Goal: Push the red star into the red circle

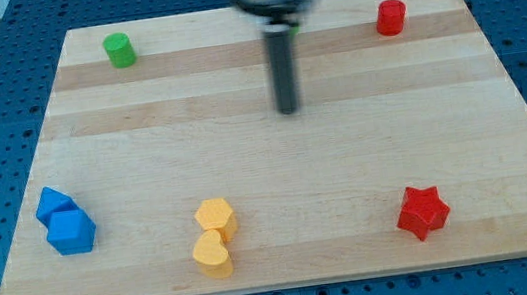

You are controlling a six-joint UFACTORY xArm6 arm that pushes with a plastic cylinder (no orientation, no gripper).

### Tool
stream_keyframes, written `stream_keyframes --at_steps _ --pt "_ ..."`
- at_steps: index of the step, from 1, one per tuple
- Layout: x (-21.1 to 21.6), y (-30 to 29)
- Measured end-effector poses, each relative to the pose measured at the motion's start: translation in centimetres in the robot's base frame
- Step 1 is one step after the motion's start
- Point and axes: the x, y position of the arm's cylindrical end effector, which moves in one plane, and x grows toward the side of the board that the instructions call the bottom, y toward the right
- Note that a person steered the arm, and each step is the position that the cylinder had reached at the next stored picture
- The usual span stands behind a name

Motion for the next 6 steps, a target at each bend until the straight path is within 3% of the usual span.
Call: stream_keyframes --at_steps 2,3,4,5,6 --pt "11.8 10.8" --pt "19.1 10.9" --pt "18.5 6.8" --pt "14.0 6.5" --pt "10.2 12.0"
